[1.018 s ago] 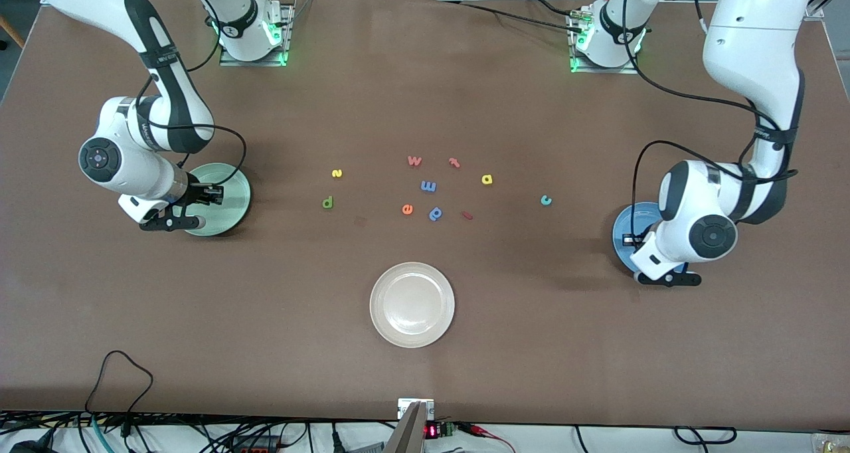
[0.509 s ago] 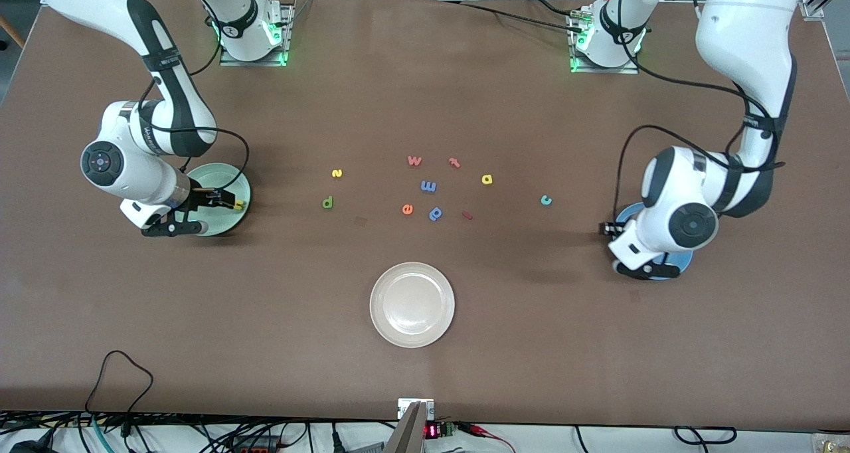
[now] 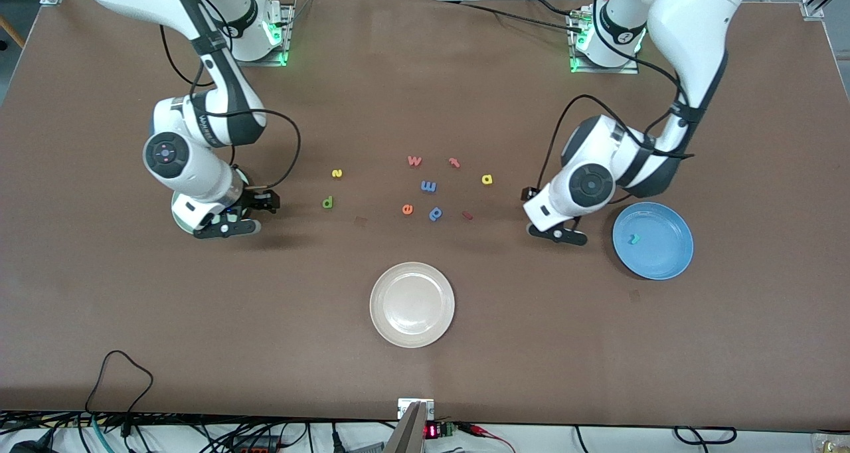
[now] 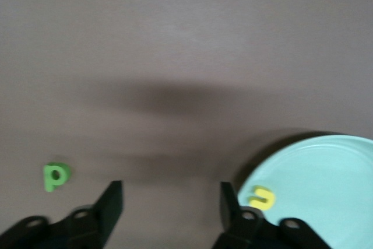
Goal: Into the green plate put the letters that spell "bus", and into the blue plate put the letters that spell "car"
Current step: 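Grasp the green p and teal L with the right and left grippers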
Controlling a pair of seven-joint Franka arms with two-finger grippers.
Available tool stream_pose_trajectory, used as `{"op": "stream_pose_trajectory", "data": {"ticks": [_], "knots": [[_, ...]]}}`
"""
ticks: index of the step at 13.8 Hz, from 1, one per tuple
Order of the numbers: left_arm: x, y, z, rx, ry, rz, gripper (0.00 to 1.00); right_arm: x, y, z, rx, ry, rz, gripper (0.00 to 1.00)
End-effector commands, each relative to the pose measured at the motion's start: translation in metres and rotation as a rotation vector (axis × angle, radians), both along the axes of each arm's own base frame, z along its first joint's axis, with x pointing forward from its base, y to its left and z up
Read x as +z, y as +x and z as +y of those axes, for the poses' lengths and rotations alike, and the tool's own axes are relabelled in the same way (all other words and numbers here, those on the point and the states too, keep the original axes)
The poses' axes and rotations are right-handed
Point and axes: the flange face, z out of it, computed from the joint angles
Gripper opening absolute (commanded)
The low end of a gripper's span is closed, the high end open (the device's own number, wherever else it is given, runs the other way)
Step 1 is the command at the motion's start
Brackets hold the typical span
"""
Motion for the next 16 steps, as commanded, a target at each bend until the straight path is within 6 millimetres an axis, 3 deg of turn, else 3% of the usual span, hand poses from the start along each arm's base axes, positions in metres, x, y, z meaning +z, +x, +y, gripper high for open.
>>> {"op": "stream_pose_trajectory", "data": {"ticks": [1, 4, 5, 9, 13, 16], "knots": [[-0.020, -0.014, 0.018, -0.133, 0.010, -0.039, 1.00, -0.007, 0.005, 0.033, -0.029, 0.000, -0.006, 0.69], [-0.039, -0.029, 0.019, -0.168, -0.002, -0.070, 0.99, -0.023, -0.004, 0.066, -0.052, 0.026, -0.004, 0.65], [-0.043, -0.033, 0.018, -0.176, -0.007, -0.078, 0.95, -0.030, -0.009, 0.081, -0.061, 0.037, -0.002, 0.65], [-0.048, -0.037, 0.018, -0.179, -0.007, -0.068, 0.60, -0.059, -0.023, 0.118, -0.092, 0.033, -0.010, 0.62], [-0.048, -0.038, 0.017, -0.179, -0.003, -0.063, 0.31, -0.073, -0.026, 0.126, -0.068, 0.021, 0.001, 0.60], [-0.036, -0.031, 0.019, -0.176, 0.011, -0.064, 0.22, -0.082, -0.029, 0.128, -0.068, 0.013, 0.014, 0.56]]}}
